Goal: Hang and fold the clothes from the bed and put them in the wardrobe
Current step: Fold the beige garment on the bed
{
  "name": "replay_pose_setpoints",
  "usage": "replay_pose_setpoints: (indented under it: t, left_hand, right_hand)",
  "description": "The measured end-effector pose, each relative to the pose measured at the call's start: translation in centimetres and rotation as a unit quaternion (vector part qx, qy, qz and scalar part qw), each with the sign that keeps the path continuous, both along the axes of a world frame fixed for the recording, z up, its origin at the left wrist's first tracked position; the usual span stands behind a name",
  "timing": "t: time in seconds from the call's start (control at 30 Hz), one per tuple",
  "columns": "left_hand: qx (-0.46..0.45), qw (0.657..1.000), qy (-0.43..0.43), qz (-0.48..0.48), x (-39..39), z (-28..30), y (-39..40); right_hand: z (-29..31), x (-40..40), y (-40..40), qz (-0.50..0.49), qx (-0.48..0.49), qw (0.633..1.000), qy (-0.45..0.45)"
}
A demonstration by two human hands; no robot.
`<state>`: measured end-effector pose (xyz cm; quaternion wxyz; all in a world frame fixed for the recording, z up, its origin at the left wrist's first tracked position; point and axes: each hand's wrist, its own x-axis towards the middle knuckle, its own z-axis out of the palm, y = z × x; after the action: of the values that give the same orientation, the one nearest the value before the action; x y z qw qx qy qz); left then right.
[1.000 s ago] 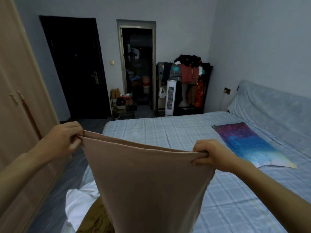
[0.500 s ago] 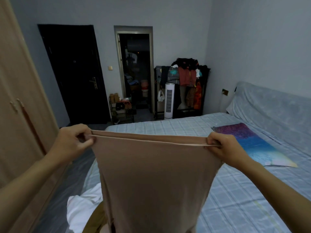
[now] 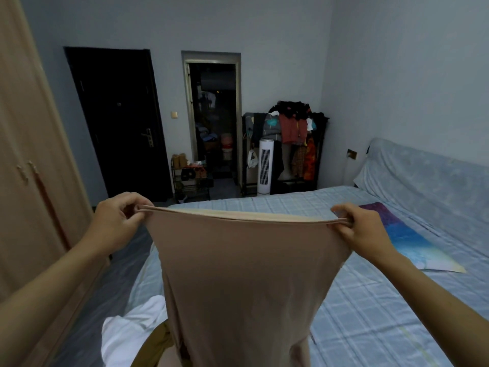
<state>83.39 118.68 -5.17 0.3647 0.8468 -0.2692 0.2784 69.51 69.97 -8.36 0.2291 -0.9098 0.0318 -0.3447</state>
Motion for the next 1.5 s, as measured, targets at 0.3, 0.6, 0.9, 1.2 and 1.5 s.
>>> replay_pose_setpoints:
  t: [0.3,0.6,0.9,1.2,1.5]
  left_hand:
    - [-0.194,0.934,0.283,-0.101,-1.1,-1.2,-0.6]
    - [-0.264,0.888,0.362,-0.101,-1.9,-1.5,-1.3]
    - [-0.325,0.843,0.344,0.255,1.0,-6.3,-8.3]
    - [-0.300,0.888,0.339,0.077,-7.3,-7.5,-14.2]
    - [-0.242,0.920,0.307,0.000,-11.3,-7.6,-16.1]
  right_hand:
    - [-1.2,-0.3,0.6,0.051,0.309,0.949,0.041]
    - [-1.2,-0.6,0.0,0.118,0.449,0.881,0.089]
    - [-4.7,6.3,6.5,-0.144,0.515,0.834,0.136]
    - [-5.7,4.3,17.2,0.025,0.549,0.823,0.144]
    - [-5.4,1.4,20.7,0.115,0.519,0.837,0.129]
